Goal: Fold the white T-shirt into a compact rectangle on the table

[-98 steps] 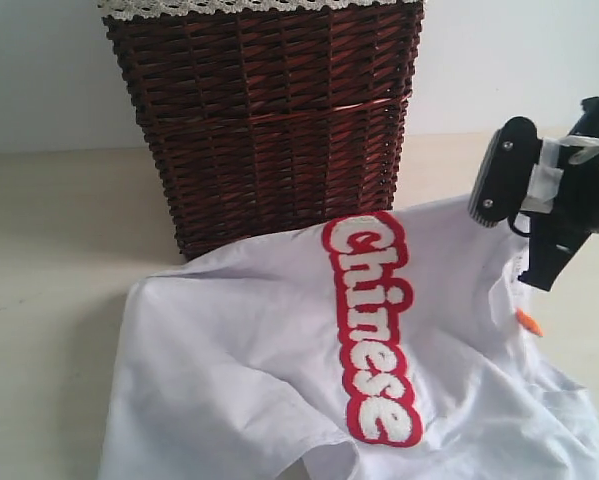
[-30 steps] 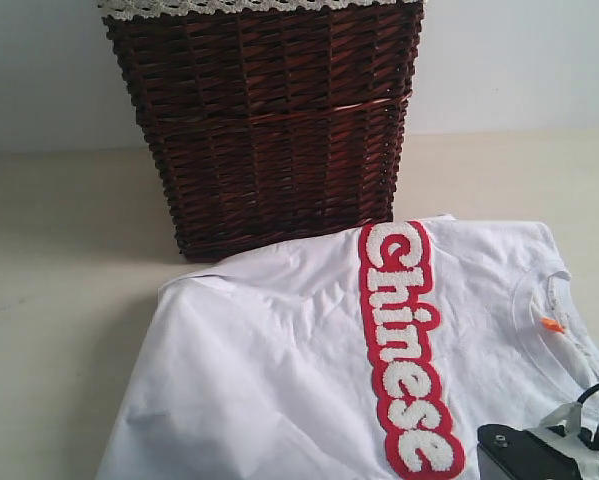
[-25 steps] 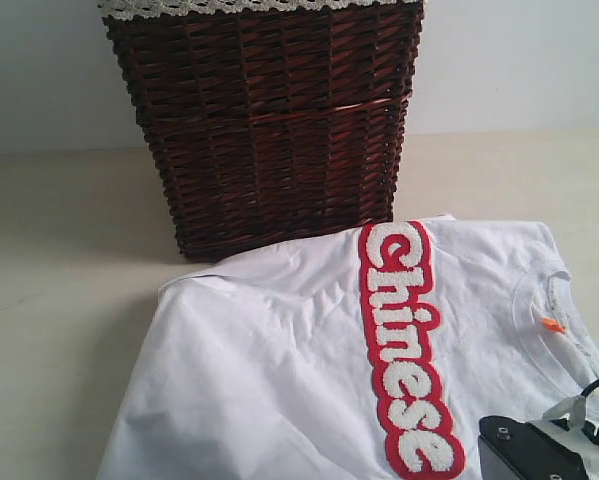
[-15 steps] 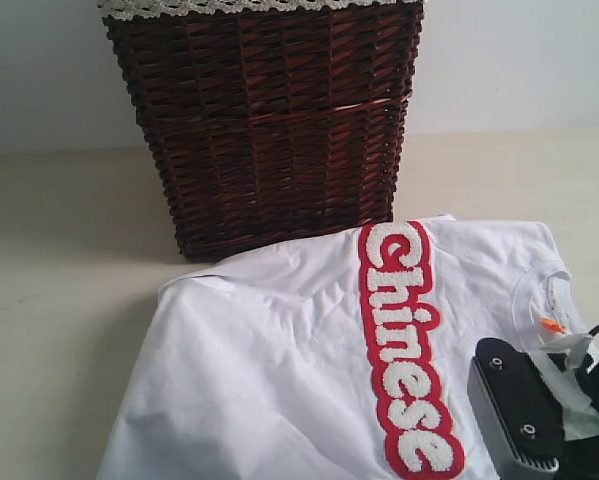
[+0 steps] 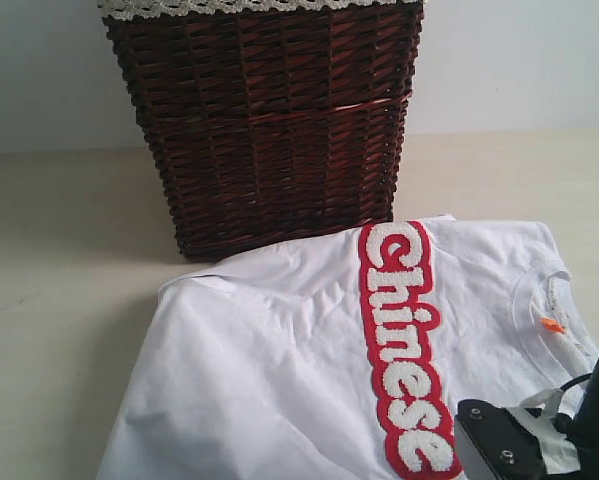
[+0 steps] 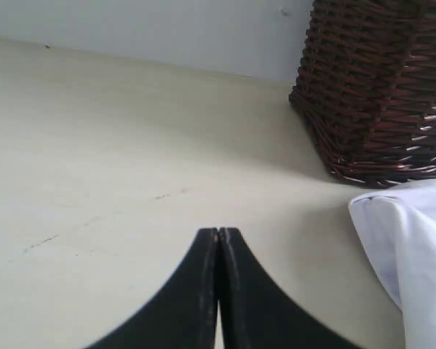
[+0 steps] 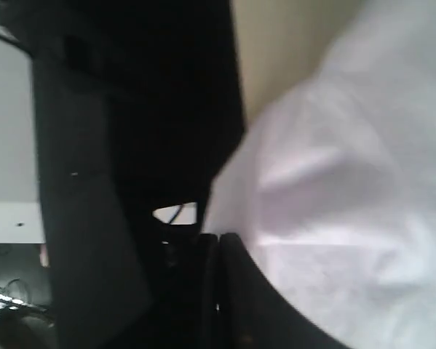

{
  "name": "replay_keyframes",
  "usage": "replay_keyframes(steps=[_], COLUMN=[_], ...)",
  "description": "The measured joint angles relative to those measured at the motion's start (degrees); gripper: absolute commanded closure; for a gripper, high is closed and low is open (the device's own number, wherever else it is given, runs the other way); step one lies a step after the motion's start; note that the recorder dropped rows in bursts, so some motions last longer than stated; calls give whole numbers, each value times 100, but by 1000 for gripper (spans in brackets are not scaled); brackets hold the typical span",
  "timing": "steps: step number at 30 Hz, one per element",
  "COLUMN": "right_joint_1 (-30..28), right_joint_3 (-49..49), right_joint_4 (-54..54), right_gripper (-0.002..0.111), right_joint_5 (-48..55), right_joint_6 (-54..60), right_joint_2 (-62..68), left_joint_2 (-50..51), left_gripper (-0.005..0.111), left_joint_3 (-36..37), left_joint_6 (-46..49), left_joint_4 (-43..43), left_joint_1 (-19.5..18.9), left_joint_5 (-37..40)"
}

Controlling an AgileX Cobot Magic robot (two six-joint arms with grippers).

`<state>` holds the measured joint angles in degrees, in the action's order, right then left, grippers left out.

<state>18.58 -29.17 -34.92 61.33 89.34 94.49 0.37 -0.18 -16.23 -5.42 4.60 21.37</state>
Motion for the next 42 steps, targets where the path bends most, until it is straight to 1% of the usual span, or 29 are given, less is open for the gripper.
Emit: replay_keyframes(steps=[4,11,13,18,21,24,30,35,37,39,42], right_joint_1=[0,0,0,0,0,0,0,0,0,0,0], right_joint_3=[0,0,0,0,0,0,0,0,0,0,0], right_joint_4=[-12,-1,-111,-318,-343,-348,-348,-270,-259,-284,-370], right_gripper=[108,108,108,108,108,108,108,108,108,108,108], right_joint_5=[666,733,295,-1355,-1776,-1540,-200,354,407,202,-547], right_joint_6=[92,112,-163,-678,-839,-897,-920,-920,-920,-954,-1152], right_joint_2=[0,0,9,13,13,61,84,84,84,70,21], left_joint_2=[0,0,0,0,0,0,0,0,0,0,0], left_gripper=[105,105,105,105,105,105,105,105,105,105,105], left_joint_3=[0,0,0,0,0,0,0,0,0,0,0], left_joint_6=[0,0,0,0,0,0,0,0,0,0,0], left_joint_4=[0,0,0,0,0,0,0,0,0,0,0], left_joint_1=[0,0,0,0,0,0,0,0,0,0,0], left_joint_5=[0,0,0,0,0,0,0,0,0,0,0])
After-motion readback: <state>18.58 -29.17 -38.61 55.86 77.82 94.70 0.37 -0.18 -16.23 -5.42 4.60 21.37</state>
